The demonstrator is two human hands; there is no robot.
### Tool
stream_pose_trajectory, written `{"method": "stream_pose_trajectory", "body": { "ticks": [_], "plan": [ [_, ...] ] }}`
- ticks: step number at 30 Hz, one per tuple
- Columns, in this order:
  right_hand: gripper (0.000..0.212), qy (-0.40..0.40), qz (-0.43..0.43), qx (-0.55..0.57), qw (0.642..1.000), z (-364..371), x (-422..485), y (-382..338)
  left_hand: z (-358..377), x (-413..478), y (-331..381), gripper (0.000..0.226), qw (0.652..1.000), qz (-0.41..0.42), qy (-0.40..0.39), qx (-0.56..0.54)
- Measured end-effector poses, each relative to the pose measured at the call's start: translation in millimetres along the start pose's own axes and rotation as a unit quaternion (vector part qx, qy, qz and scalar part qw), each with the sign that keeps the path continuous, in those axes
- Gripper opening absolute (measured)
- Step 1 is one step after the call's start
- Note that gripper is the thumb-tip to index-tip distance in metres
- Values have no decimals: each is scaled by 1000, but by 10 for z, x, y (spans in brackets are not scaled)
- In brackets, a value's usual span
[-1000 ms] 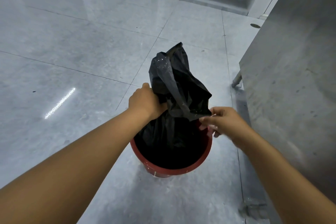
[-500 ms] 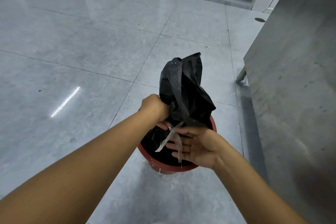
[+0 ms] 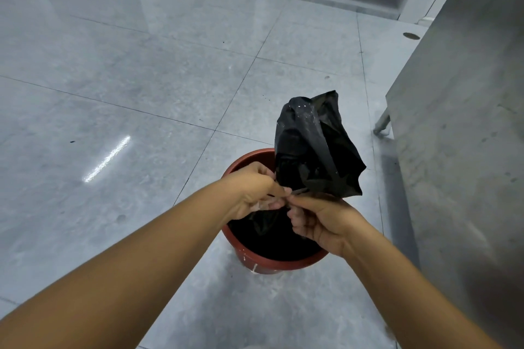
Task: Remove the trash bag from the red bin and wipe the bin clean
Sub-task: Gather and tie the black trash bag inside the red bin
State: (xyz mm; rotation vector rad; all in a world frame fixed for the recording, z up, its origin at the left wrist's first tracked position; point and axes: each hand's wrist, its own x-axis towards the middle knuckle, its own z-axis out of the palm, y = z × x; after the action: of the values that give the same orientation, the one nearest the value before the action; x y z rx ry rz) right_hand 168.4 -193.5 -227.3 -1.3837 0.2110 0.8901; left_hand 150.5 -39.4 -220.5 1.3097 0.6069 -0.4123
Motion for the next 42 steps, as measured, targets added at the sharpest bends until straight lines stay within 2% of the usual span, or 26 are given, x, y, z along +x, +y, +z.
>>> {"method": "stream_pose_trajectory", "body": {
  "ticks": [4, 8, 11, 14, 17, 19, 21, 24, 28, 30, 33, 38, 42],
  "plan": [
    [22, -3, -91, -36, 995, -74, -9, -3, 22, 24, -93, 26, 999, -25, 19, -3],
    [19, -27, -135, 29, 990, -91, -15, -15, 37, 17, -137, 19, 999, -35, 17, 21],
    [18, -12, -200, -69, 977, -85, -21, 23, 42, 6, -138, 13, 998, -49, 23, 28],
    [13, 71, -272, -212, 936, -28, -3, 44, 46, -4, -158, 9, 997, -69, 19, 24],
    [12, 159, -298, -312, 888, 39, 74, 67, 53, -19, -180, 6, 998, -67, 11, 6],
    [15, 193, -301, -375, 855, 71, 128, 93, 46, -25, -191, 6, 998, -54, 16, 1],
    [16, 200, -317, -399, 837, 85, 168, 91, 31, -34, -183, 6, 999, -40, 23, 8],
    [15, 162, -338, -421, 826, 45, 201, 67, -10, -55, -160, 8, 1000, -24, 19, 3],
    [17, 47, -301, -441, 845, -47, 177, 37, -72, -97, -141, 20, 1000, -11, 13, -13],
    [25, -3, -289, -465, 837, -89, 168, -11, -88, -105, -127, 21, 1000, -8, 17, -14],
    [28, -44, -279, -529, 800, -110, 183, -50, -102, -98, -96, 20, 1000, 1, 30, 4],
    [29, -35, -270, -613, 742, -32, 221, -72, -85, -73, -93, 21, 995, 37, 58, 75],
    [30, -47, -245, -670, 700, 27, 264, -158, -27, -59, -114, 21, 997, 46, 60, 36]
  ]
}}
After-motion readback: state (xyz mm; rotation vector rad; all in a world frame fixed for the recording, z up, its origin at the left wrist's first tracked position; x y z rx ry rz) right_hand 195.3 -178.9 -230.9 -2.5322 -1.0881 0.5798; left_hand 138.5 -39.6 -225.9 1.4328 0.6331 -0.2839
